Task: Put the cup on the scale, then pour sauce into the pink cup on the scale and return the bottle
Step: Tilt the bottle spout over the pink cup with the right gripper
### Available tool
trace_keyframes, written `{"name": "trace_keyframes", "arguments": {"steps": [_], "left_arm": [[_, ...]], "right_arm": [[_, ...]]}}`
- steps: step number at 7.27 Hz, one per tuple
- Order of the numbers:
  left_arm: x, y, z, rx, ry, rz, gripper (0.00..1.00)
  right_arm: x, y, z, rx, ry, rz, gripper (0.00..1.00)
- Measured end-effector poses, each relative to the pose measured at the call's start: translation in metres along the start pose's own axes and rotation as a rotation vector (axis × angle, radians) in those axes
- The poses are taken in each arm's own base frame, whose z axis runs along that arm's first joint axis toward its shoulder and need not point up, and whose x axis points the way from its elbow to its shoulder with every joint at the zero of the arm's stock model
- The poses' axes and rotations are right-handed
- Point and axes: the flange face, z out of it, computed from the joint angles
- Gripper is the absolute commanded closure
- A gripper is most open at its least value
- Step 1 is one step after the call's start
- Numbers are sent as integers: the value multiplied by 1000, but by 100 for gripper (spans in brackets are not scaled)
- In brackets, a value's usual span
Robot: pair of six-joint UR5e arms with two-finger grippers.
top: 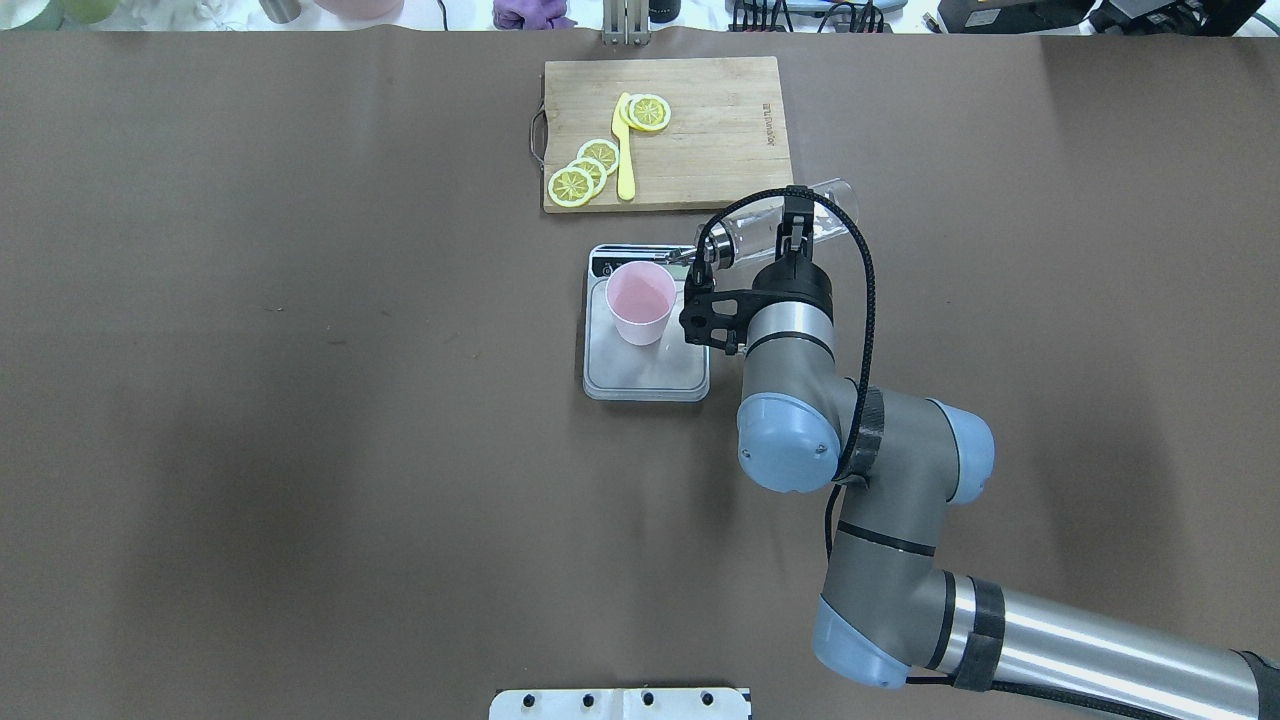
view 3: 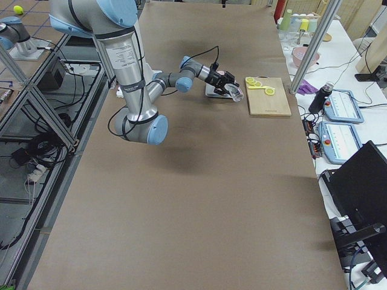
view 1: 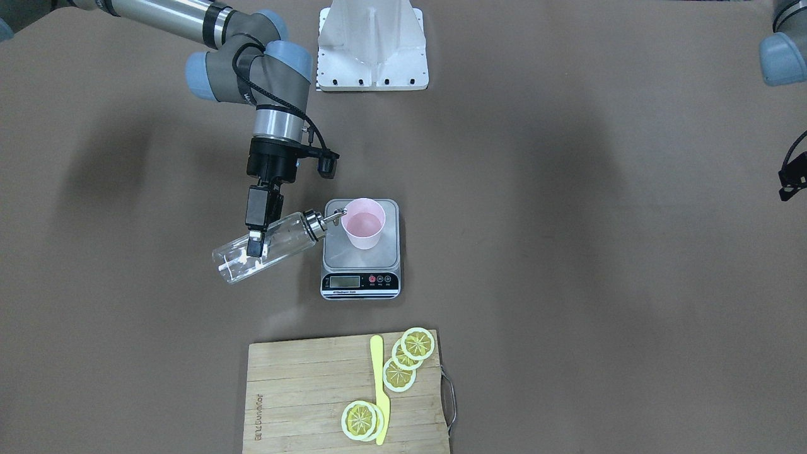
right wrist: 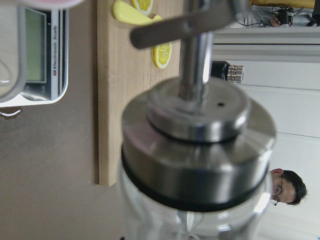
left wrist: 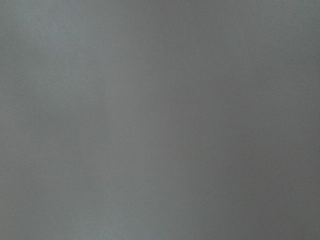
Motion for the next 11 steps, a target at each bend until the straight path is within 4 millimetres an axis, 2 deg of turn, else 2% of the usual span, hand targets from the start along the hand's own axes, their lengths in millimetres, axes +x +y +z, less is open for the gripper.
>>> {"name": "trace_keyframes", "arguments": {"steps": [5, 11], "left_arm": [[-2, 1, 1, -4, 0, -5, 2], [-3, 2, 3, -6, 0, -5, 2]], "right_arm": [[6, -16, -7, -65, 71, -198, 100], [13, -16, -10, -112, 150, -429, 100]]}}
